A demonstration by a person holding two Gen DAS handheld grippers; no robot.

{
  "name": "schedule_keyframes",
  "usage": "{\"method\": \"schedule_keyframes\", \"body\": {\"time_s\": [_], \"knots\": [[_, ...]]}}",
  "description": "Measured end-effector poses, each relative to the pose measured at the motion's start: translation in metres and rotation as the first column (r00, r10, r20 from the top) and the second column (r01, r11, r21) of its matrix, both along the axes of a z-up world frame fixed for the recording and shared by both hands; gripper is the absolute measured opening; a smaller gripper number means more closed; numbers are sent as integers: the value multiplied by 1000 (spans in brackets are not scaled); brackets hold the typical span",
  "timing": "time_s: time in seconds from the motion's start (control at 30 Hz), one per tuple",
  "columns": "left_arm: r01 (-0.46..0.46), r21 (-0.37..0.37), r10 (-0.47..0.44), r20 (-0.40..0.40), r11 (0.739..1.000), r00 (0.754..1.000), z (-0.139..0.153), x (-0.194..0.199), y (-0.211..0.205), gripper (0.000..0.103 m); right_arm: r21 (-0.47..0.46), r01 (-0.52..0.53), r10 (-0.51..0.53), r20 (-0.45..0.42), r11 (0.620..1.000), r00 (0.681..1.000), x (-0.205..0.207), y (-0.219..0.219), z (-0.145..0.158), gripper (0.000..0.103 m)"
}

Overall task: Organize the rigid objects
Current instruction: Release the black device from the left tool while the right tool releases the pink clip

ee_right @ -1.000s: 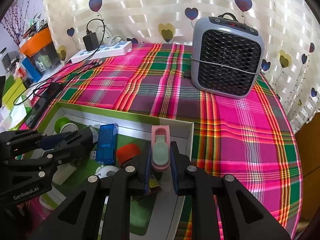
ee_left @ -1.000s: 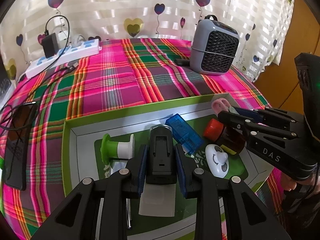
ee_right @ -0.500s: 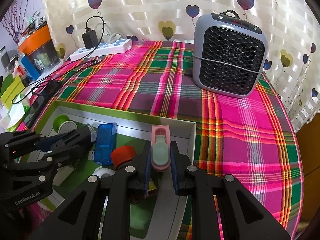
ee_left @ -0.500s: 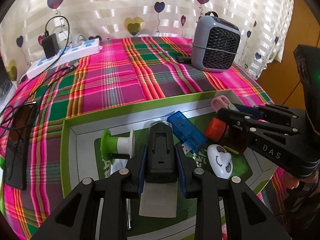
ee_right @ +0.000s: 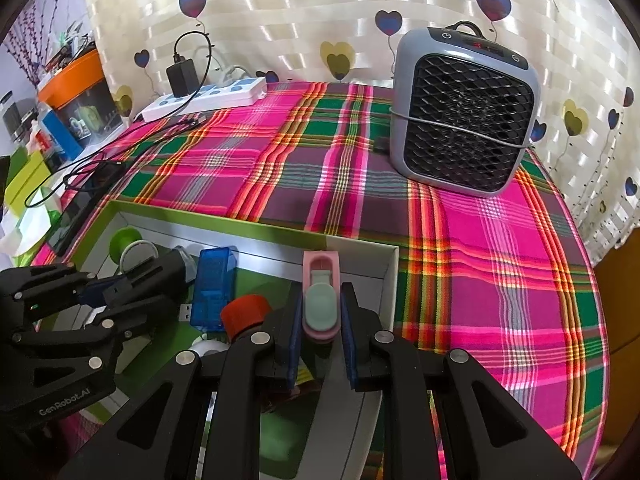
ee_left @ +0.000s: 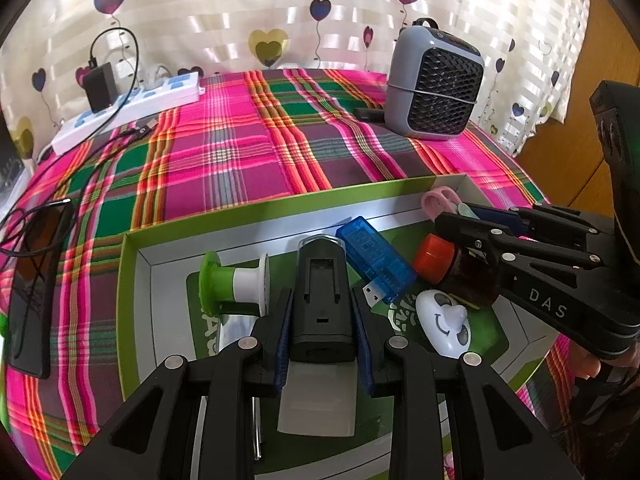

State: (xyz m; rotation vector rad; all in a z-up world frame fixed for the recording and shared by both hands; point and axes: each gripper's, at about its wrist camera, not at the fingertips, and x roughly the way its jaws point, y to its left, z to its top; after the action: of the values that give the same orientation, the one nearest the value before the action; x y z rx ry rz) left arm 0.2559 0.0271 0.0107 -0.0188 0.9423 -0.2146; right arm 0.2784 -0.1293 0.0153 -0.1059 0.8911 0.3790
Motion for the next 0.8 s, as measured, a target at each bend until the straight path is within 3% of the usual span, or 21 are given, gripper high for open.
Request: {"method": "schedule_keyframes", "body": {"time_s": [0.8], "knots": [[-2, 6, 2, 1, 1000, 1000, -1, 1, 1, 26, 18, -4, 4, -17, 1000, 1000, 3, 3, -2, 19]]}}
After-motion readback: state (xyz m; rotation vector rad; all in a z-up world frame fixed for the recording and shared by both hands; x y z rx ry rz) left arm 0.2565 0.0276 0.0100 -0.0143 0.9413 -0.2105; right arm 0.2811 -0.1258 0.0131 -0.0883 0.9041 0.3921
